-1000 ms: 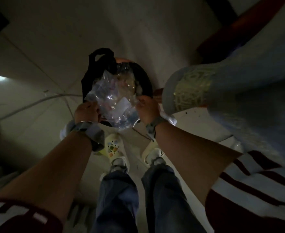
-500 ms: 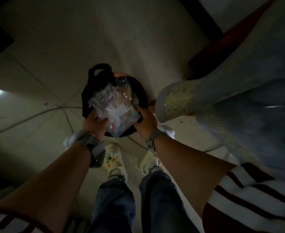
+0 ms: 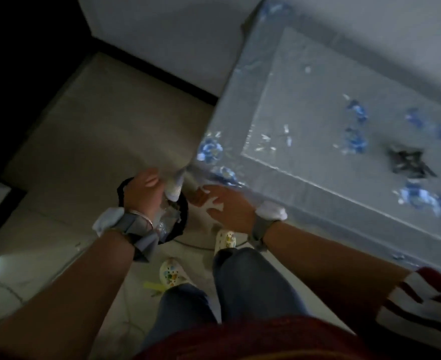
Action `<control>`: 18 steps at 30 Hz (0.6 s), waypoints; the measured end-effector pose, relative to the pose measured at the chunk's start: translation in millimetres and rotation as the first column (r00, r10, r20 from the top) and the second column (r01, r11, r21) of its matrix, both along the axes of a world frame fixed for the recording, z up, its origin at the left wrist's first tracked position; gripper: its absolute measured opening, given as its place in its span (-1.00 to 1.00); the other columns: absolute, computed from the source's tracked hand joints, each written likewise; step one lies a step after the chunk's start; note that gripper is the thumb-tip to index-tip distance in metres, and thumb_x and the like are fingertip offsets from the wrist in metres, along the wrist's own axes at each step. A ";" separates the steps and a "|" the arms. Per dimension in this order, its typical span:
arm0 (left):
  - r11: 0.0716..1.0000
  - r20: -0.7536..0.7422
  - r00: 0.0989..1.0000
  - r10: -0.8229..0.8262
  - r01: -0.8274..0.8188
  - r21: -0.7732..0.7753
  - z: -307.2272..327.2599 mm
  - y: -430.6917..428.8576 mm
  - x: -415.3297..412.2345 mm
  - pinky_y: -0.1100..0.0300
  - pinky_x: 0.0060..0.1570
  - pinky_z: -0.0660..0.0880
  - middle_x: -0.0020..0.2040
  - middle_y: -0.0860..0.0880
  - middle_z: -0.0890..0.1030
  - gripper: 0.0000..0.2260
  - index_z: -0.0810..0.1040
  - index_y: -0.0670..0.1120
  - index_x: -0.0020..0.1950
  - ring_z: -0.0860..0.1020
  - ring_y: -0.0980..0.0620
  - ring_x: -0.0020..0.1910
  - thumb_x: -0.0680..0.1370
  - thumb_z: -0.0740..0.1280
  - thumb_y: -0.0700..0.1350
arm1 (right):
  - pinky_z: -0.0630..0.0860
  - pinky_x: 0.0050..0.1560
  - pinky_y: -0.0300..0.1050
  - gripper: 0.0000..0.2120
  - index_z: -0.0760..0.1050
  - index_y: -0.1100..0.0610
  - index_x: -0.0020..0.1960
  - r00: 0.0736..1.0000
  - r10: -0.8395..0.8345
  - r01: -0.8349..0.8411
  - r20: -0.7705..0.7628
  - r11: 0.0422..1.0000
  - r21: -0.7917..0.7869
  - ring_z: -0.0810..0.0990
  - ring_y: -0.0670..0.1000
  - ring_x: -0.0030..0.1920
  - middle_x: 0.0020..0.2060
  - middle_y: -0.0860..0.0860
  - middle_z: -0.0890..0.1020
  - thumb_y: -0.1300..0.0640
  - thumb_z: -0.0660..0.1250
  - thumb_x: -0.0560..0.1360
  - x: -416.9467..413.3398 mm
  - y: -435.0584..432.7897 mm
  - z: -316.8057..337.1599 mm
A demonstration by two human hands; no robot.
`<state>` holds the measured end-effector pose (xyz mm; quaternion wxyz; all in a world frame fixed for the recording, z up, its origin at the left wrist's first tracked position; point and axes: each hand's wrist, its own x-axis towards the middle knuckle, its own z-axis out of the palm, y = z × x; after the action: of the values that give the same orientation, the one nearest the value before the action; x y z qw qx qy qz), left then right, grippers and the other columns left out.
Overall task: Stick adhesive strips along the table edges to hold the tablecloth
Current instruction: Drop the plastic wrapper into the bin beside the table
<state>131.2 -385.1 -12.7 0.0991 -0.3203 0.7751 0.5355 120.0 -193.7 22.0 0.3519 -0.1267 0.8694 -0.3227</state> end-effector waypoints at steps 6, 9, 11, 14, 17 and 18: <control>0.958 -0.215 0.942 -0.256 0.217 -0.190 67.0 83.1 -46.3 0.08 0.13 0.42 0.14 -0.23 0.60 -0.69 0.54 -0.19 0.17 0.54 -0.19 0.14 0.42 0.33 -0.23 | 0.53 0.05 -0.20 -0.62 0.41 0.06 0.31 0.887 -0.410 0.405 -0.212 0.912 -0.065 0.59 0.00 -0.01 0.06 0.06 0.63 0.16 0.31 0.50 -4.4 97.5 48.3; 0.903 -0.273 0.874 -0.403 0.331 -0.274 88.9 139.2 -60.8 0.11 0.21 0.36 0.24 -0.20 0.54 -0.66 0.51 -0.16 0.23 0.48 -0.15 0.23 0.45 0.30 -0.27 | 0.47 -0.11 -0.39 -0.63 0.43 0.02 0.28 0.791 -0.543 0.531 -0.280 0.838 -0.125 0.58 -0.08 -0.09 0.03 0.01 0.64 0.16 0.32 0.49 -11.7 155.8 66.2; 0.854 -0.312 0.809 -0.498 0.395 -0.339 94.4 172.6 -71.6 0.08 0.26 0.33 0.28 -0.19 0.50 -0.62 0.47 -0.16 0.28 0.45 -0.15 0.27 0.45 0.30 -0.27 | 0.50 -0.10 -0.27 -0.61 0.42 0.02 0.29 0.715 -0.627 0.611 -0.311 0.776 -0.158 0.57 -0.05 -0.12 0.06 0.01 0.60 0.16 0.34 0.48 -20.7 196.8 71.1; 0.766 -0.300 0.717 -0.629 0.504 -0.399 93.6 229.7 -91.4 0.04 0.29 0.32 0.33 -0.19 0.45 -0.57 0.39 -0.18 0.34 0.42 -0.16 0.30 0.47 0.28 -0.26 | 0.50 -0.10 -0.12 -0.59 0.41 0.06 0.30 0.547 -0.769 0.760 -0.329 0.622 -0.189 0.54 -0.01 -0.15 0.08 0.04 0.55 0.19 0.35 0.47 -36.0 263.5 75.9; 0.685 -0.223 0.668 -0.710 0.581 -0.440 82.4 297.9 -111.2 0.01 0.33 0.31 0.35 -0.19 0.43 -0.55 0.35 -0.17 0.37 0.38 -0.16 0.33 0.47 0.26 -0.23 | 0.45 -0.19 -0.23 -0.63 0.45 0.09 0.26 0.500 -0.809 0.818 -0.308 0.558 -0.138 0.53 -0.02 -0.16 0.07 0.08 0.59 0.20 0.35 0.46 -51.2 332.2 72.2; 0.642 -0.178 0.646 -0.742 0.609 -0.467 76.7 306.0 -112.8 0.00 0.34 0.30 0.38 -0.18 0.40 -0.54 0.33 -0.16 0.39 0.36 -0.16 0.35 0.48 0.25 -0.21 | 0.44 -0.26 -0.33 -0.66 0.48 0.10 0.23 0.515 -0.800 0.815 -0.307 0.568 -0.115 0.53 -0.03 -0.17 0.05 0.08 0.61 0.20 0.35 0.46 -50.6 338.7 69.9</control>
<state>18.3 -79.1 63.9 0.0928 0.0880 0.9275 0.3512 69.4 145.0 91.9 0.0161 0.2478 0.8802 -0.4044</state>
